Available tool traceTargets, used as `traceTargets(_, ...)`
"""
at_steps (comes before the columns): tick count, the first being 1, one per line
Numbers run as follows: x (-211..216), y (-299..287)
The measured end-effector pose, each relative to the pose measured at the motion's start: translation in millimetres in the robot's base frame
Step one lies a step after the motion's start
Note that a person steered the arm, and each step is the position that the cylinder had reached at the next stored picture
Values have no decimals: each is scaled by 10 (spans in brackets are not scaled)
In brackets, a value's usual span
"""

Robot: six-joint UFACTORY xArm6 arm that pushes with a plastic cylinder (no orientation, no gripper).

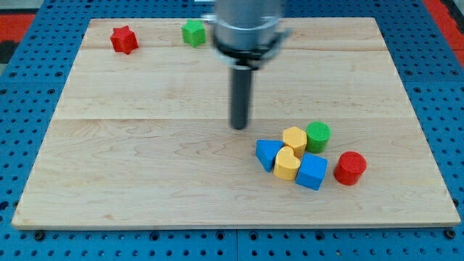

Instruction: Move the red star towards the blue triangle

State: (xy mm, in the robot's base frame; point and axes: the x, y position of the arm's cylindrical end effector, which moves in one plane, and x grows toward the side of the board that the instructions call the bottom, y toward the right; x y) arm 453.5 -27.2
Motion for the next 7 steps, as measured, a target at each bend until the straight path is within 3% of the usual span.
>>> traceTargets(1, -6, -933)
traceTargets(2, -66, -1422)
traceTargets(7, -179, -1523)
